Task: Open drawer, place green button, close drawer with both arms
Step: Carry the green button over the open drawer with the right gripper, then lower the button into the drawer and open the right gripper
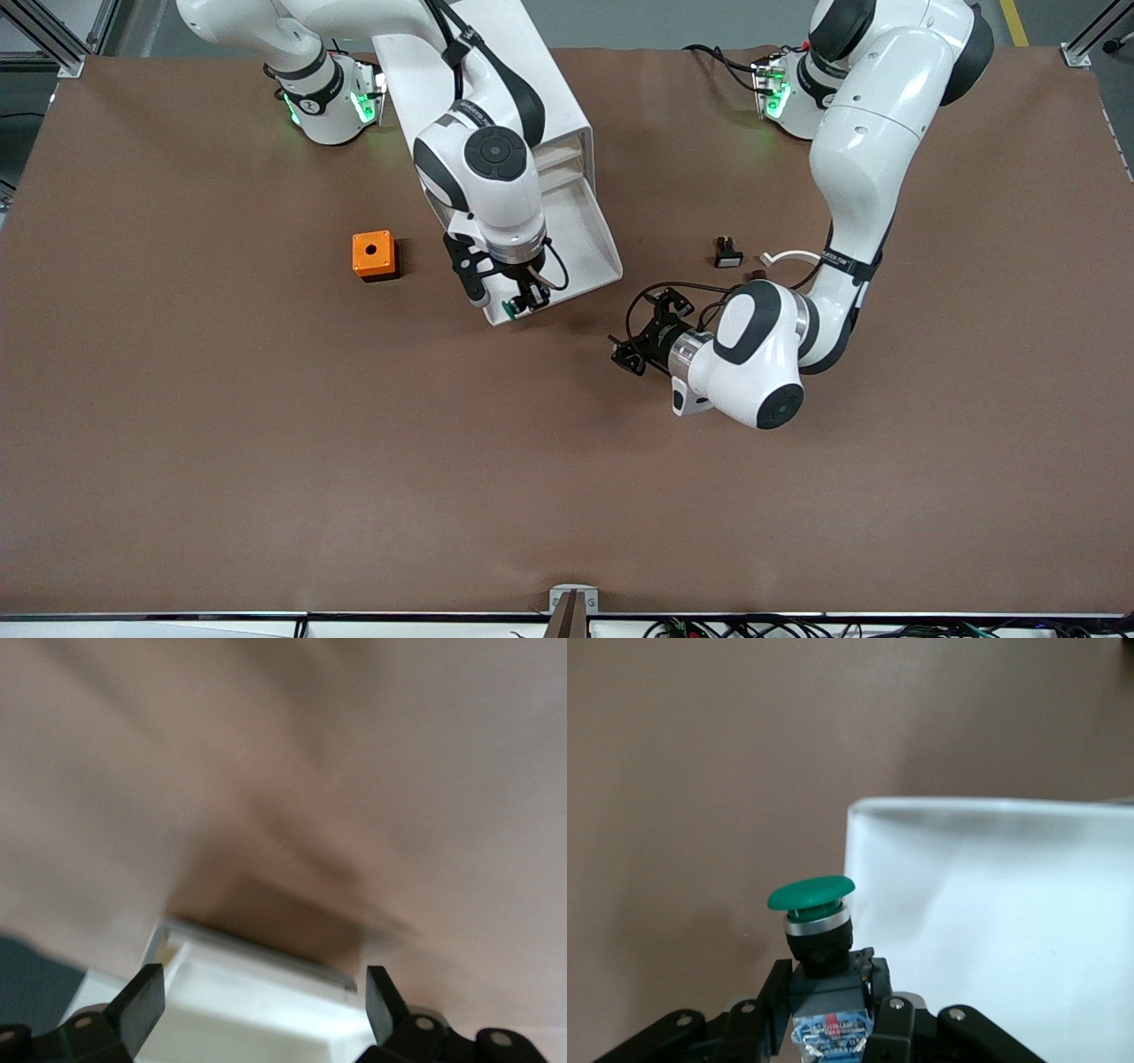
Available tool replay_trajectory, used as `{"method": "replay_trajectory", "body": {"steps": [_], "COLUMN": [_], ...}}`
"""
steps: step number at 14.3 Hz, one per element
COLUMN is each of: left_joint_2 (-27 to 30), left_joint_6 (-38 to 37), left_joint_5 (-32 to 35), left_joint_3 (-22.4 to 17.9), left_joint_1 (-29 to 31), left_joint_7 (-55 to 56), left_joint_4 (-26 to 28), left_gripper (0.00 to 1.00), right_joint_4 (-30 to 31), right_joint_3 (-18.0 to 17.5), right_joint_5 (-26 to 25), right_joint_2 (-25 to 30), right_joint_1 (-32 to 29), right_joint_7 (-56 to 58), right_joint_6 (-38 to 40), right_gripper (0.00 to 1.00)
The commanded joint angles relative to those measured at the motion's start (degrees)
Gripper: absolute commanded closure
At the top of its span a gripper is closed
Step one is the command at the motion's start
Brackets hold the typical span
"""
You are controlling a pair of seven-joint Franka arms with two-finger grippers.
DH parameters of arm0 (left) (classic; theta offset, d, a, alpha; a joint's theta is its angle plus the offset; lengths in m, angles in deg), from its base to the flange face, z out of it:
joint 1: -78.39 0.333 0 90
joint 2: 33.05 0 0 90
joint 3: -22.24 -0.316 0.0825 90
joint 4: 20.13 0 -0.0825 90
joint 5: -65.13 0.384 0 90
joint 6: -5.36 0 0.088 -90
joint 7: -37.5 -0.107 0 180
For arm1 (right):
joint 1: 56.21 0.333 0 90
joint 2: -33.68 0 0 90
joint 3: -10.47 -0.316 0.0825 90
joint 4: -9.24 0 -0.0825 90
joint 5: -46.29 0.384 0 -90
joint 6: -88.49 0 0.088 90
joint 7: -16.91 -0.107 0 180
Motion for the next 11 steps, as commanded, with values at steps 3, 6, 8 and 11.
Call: {"method": "replay_trajectory", "body": {"steps": [3, 6, 8, 11], "left_joint_2": [3.14, 3.15, 3.15, 3.23], "left_joint_6": [9.06, 10.66, 12.41, 16.36], "left_joint_5": [12.89, 17.82, 21.25, 26.52], "left_joint_3": [-0.01, -0.01, 0.16, 0.78], "left_joint_1": [-4.80, -6.47, -6.83, -8.76], "left_joint_7": [-1.60, -1.68, -1.68, -1.51], "left_joint_4": [0.78, 0.78, 0.96, 1.57], "left_gripper": [0.00, 0.00, 0.00, 0.00], "right_joint_4": [1.26, 1.34, 3.01, 3.89], "right_joint_3": [0.62, 0.71, 0.80, 0.71], "right_joint_5": [-1.61, -1.69, -1.78, -1.78], "right_joint_2": [-0.51, -1.83, -1.74, -1.74], "right_joint_1": [2.78, 4.11, 4.37, 4.37], "right_joint_7": [-6.72, -8.58, -8.76, -8.76], "right_joint_6": [-2.76, -3.47, -4.43, -4.61], "right_gripper": [1.00, 1.00, 0.98, 0.50]}}
